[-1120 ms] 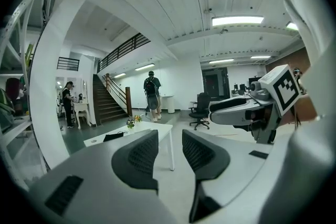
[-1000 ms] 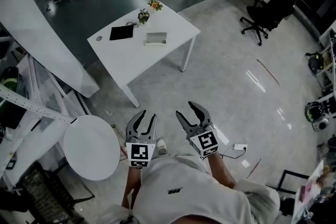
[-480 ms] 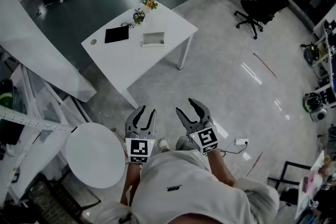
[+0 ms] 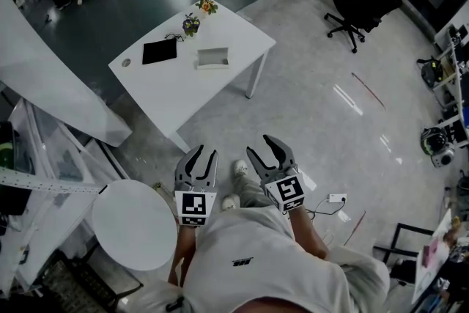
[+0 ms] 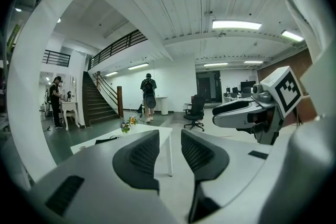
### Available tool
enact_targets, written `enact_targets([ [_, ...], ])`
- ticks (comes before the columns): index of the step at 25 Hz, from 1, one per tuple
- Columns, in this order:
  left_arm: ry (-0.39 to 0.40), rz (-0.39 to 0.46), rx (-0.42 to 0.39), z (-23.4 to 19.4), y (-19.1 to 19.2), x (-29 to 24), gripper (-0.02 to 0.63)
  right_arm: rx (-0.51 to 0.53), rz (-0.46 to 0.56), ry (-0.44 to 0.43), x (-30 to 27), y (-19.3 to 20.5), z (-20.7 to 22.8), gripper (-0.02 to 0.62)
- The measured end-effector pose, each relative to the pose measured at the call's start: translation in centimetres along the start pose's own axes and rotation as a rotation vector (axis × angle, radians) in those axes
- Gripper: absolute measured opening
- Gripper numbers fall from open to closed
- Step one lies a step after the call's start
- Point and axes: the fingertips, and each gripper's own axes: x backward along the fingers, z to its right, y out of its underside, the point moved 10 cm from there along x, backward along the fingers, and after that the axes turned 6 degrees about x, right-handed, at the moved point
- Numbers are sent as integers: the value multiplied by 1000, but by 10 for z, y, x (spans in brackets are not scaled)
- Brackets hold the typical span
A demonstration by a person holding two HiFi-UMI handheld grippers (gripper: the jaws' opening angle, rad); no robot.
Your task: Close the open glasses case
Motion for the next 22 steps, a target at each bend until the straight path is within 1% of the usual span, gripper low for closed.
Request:
enact_targets([
  [9,-20,-12,1,-21,-3,-42,138,-2,9,-13,-42,-1,28,215],
  [22,-61,-33,9,-37,-26,-124,137,-21,19,-64,-107,-6,101,212],
])
